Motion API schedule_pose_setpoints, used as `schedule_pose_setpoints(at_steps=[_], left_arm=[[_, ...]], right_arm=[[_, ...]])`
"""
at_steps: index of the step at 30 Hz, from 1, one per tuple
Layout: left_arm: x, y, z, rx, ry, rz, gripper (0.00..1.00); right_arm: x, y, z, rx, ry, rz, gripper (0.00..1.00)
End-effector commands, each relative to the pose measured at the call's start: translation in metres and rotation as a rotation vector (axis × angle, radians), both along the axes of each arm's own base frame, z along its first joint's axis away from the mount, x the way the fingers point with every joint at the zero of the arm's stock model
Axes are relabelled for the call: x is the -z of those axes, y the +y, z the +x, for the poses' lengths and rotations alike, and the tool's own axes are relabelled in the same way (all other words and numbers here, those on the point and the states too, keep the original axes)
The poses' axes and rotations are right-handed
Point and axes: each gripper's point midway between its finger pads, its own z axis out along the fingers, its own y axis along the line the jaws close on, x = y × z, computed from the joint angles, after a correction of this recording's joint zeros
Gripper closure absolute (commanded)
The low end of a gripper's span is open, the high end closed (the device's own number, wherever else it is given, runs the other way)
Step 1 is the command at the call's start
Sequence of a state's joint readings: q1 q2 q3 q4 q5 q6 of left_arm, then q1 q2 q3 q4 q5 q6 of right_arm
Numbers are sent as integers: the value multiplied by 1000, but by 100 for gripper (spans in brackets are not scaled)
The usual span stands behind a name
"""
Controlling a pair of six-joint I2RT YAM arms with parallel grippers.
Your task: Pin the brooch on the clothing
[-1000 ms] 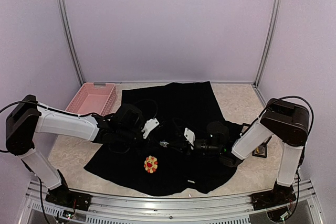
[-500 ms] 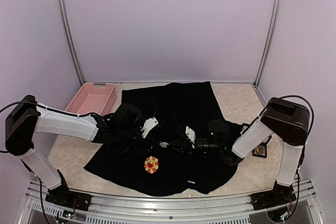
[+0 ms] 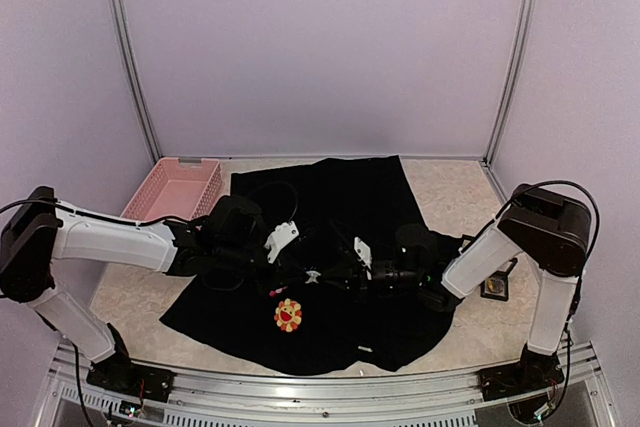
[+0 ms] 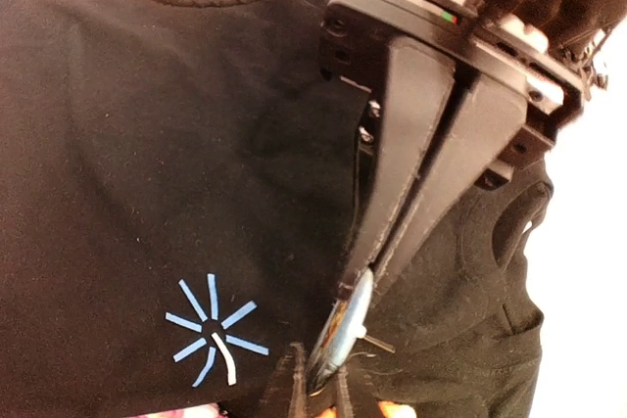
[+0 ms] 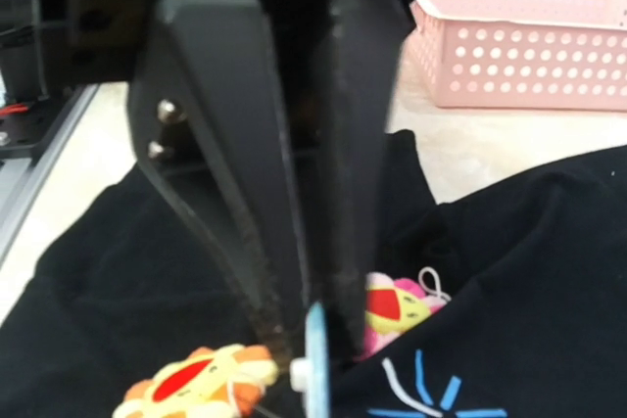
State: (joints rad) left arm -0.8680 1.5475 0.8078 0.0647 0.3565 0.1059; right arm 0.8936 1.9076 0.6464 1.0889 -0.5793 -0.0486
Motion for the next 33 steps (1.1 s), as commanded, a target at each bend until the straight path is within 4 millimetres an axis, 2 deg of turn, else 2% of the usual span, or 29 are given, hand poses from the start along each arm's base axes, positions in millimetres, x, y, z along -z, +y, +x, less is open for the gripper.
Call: schedule_pose_setpoints(at_steps=[1,6,7,8,10,14,20,25,33], left_arm=[[-3,-2,-2,25,-29,-19,99],[-6,-4,-8,52,-20,-36,100],[-7,-4,-8,52,-21,-38,100],[-8,-4,-8,52,-22,-39,100],[-10,-4,-8,55,-28,-44,100],[-12,-4,-11,70,-26,-49,100],[-15,-4,-14,89,-29,-60,100],[-16,-4,-19,117,-43,-63,100],[-25,-3,-23,140,-74,-87,100]], right_arm=[[-20,4,-10,-74,-2,41,100],[-18,2,-9,-75,-6,35,100],[-17,2,-9,-72,-9,31,96],[-15,1,-8,-69,-14,24,81],[-9,0,-7,-70,-22,4,68],[4,1,-9,-99,-13,-37,60],[6,6,-6,-113,-2,-31,62],[8,7,0,-105,4,-34,75],[11,11,5,-109,-7,-48,75]])
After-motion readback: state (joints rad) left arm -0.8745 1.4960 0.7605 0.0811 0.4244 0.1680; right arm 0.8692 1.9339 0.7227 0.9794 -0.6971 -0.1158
